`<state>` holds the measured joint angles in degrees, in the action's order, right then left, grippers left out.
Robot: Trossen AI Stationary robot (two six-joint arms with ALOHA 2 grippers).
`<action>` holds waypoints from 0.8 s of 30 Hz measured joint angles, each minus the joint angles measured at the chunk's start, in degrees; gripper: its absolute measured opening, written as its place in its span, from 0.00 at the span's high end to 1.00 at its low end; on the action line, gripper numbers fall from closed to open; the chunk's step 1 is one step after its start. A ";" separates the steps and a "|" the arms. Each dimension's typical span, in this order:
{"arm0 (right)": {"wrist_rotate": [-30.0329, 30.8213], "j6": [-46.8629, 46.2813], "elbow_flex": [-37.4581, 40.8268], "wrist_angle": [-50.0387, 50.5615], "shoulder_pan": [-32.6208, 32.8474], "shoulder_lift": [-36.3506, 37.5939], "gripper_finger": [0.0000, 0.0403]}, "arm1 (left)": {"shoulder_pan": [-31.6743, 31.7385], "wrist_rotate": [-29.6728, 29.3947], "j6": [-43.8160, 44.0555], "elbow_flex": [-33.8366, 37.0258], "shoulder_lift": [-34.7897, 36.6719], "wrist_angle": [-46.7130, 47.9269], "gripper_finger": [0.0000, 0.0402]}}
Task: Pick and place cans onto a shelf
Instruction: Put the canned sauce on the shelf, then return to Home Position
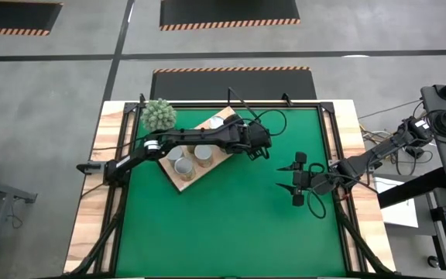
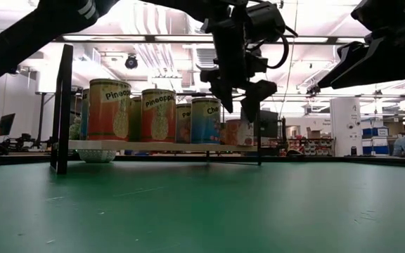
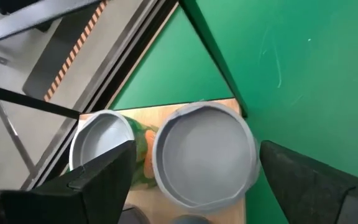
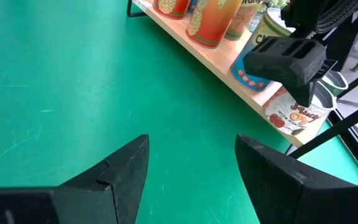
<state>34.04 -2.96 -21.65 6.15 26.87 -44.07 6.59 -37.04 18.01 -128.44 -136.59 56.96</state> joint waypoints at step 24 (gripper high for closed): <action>0.00 0.03 0.02 0.00 0.02 0.00 0.44 | -0.80 -3.03 3.03 -0.17 1.62 6.98 0.20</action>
<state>34.04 -2.94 -21.63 6.15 26.89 -44.07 5.79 -40.07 21.05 -128.62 -134.97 63.95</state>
